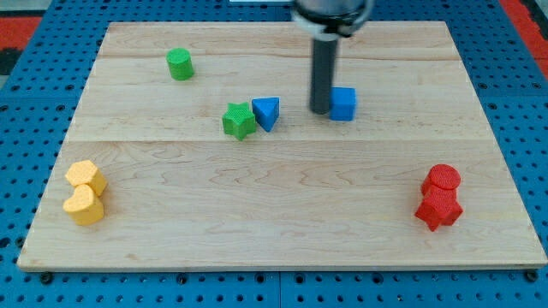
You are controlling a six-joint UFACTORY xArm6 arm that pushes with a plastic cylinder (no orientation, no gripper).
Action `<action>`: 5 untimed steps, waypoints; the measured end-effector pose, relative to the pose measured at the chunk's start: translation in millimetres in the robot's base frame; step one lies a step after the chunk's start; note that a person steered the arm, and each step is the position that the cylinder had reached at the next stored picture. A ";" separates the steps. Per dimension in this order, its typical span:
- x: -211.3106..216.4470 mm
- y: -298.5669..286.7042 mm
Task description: Push the blue triangle towards the blue cube
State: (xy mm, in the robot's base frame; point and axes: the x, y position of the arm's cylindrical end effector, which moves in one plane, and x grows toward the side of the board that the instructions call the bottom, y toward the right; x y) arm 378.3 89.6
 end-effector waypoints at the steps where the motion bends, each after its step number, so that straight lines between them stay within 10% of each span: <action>1: -6.8 88.8; 5: 9.8 43.4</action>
State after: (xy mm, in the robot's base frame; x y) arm 388.1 133.1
